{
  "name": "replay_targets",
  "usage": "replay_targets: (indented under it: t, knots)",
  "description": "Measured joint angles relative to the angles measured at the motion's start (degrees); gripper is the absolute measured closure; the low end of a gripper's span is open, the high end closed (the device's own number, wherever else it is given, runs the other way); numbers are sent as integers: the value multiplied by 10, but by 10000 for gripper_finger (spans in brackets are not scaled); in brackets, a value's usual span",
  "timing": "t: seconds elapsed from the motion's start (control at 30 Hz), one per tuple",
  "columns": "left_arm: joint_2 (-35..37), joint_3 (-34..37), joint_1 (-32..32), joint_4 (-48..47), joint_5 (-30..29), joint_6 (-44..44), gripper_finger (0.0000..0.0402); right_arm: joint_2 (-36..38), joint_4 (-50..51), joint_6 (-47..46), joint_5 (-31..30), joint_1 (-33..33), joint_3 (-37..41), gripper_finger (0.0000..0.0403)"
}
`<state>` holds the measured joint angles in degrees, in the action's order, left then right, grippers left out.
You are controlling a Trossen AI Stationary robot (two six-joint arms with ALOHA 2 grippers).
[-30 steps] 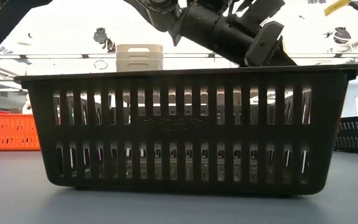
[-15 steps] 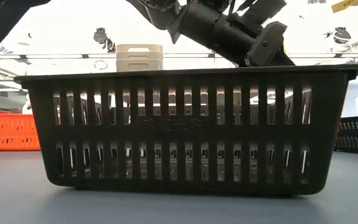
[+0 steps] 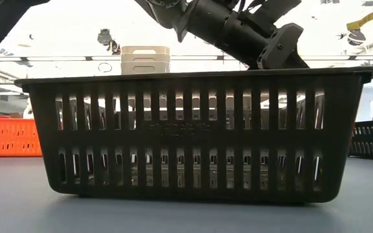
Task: Stack baskets on shelf by color
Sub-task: Put the top right black bin on the shelf
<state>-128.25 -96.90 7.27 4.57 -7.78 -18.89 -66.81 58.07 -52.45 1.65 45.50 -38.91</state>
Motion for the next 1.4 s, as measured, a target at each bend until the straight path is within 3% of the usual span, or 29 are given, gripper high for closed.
replay_targets:
  t: [0.2, 0.37, 0.77, 1.1, 1.4]
  knots:
    - [0, 0, 0, 3, -20, -2, 277, 0, -9, -4, -1, 0, 18, 357]
    - [0, 0, 0, 29, -20, -5, 277, 12, -6, -20, -7, 0, 18, 396]
    - [0, 0, 0, 100, 33, -19, 277, 58, -4, -110, -106, -66, 1, 401]
    - [0, -9, -4, 112, 53, 15, 273, 57, -102, 10, -74, -199, -17, 402]
    - [0, -44, -11, -22, 94, 21, 183, 42, -84, 137, -125, -227, -98, 402]
